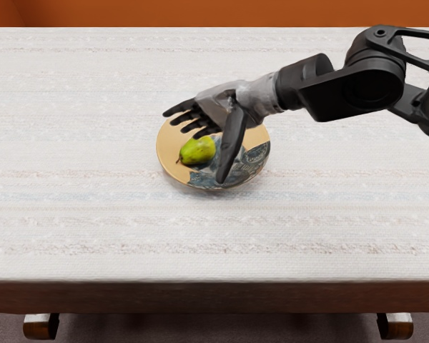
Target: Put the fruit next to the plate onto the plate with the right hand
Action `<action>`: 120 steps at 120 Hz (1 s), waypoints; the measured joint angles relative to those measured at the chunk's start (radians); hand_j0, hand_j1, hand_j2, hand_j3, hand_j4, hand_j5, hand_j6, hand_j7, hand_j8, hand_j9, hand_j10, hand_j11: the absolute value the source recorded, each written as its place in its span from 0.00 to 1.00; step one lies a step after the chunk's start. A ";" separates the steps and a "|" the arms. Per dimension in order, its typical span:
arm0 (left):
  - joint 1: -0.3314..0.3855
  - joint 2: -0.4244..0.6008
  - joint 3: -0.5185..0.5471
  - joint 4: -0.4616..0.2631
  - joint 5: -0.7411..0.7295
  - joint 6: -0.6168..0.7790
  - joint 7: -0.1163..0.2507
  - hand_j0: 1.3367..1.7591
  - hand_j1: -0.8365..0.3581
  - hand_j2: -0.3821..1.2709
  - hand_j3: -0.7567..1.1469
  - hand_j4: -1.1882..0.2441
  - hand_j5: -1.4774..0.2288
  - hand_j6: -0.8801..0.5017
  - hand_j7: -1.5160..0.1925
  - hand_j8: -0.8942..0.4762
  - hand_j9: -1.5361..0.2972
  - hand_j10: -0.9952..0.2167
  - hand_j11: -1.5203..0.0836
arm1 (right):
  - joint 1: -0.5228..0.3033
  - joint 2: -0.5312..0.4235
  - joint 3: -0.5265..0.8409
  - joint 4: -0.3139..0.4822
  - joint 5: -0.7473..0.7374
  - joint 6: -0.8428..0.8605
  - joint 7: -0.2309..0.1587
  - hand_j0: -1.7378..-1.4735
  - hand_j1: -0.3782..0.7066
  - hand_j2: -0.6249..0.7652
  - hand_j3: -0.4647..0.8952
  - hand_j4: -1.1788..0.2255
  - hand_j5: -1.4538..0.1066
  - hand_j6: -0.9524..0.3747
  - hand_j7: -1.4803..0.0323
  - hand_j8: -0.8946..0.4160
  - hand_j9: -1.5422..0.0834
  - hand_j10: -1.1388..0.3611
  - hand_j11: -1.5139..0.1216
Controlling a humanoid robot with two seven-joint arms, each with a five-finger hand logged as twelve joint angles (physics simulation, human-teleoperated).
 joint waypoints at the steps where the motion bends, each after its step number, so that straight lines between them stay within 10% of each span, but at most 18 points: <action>1: 0.000 0.000 0.000 0.000 0.000 0.000 0.000 0.76 0.98 0.23 0.40 0.82 0.86 0.63 0.88 0.64 0.83 0.81 0.94 | -0.006 -0.008 0.008 0.006 0.004 0.013 0.000 0.30 0.04 0.46 0.34 0.82 0.91 0.71 0.96 0.67 0.93 0.75 0.91; 60: 0.014 0.000 -0.002 -0.002 -0.011 0.000 0.000 0.76 0.98 0.23 0.40 0.82 0.86 0.63 0.88 0.64 0.83 0.81 0.94 | -0.326 -0.542 0.194 0.138 0.220 0.168 0.011 0.30 0.03 0.45 0.34 0.84 0.93 0.72 0.98 0.68 0.95 0.76 0.92; 120: 0.015 0.000 -0.002 -0.001 -0.012 0.000 0.000 0.76 0.98 0.23 0.40 0.82 0.86 0.63 0.88 0.64 0.83 0.81 0.94 | -0.371 -0.685 0.194 0.124 0.268 0.169 0.011 0.30 0.03 0.45 0.34 0.84 0.93 0.72 0.98 0.68 0.95 0.76 0.93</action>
